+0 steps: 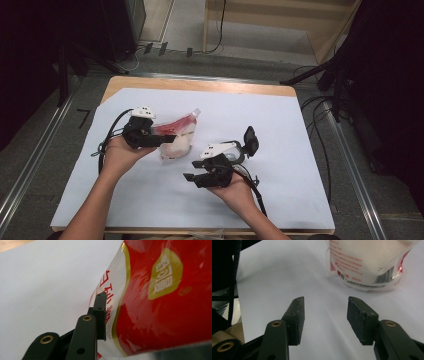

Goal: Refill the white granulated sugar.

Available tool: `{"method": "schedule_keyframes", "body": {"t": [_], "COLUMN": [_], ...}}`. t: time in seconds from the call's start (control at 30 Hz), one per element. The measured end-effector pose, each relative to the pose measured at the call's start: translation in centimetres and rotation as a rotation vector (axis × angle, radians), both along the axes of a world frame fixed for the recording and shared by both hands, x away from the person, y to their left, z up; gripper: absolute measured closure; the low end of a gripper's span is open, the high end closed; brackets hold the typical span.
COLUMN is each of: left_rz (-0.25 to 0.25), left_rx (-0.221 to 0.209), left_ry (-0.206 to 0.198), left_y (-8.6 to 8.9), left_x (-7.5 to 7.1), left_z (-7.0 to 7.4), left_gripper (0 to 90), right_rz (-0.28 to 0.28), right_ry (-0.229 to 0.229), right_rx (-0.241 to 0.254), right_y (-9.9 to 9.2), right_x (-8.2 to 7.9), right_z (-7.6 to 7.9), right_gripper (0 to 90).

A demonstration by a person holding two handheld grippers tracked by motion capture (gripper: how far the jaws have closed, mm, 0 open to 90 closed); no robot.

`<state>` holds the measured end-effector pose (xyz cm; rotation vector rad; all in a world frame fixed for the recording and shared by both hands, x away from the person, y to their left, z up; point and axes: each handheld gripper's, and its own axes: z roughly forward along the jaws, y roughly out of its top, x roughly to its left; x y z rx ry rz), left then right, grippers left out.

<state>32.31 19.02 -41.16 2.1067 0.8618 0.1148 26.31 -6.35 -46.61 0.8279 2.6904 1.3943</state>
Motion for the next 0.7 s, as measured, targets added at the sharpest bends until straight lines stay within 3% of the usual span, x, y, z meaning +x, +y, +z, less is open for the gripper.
{"method": "schedule_keyframes", "body": {"t": [0.13,0.3,0.47,0.57,0.7], "left_rz": [0.016,0.032,0.015,0.003,-0.007], "left_rx": [-0.004,0.005,0.075,0.083,0.015], "left_ry": [-0.007,0.016,0.01,0.007,0.021], "left_y": [0.0,-0.4,-1.5,-1.7,-1.3], "left_x": [-0.1,-0.1,-0.3,-0.4,-0.6], "left_z": [-0.1,0.1,1.3,1.9,2.9], "left_gripper": [72.5,85.3,90.0,90.0,90.0], "right_rz": [0.004,0.006,0.002,-0.001,-0.008], "right_ry": [-0.013,-0.021,-0.022,-0.017,-0.022], "right_rx": [0.004,0.003,-0.001,0.006,0.006], "right_y": [0.1,0.3,0.1,0.1,0.1], "right_x": [-0.2,-0.4,-0.6,-0.6,-0.6], "right_z": [0.0,-0.2,-0.4,-0.4,-0.4], "right_gripper": [48.1,48.0,52.4,53.3,53.1]}}
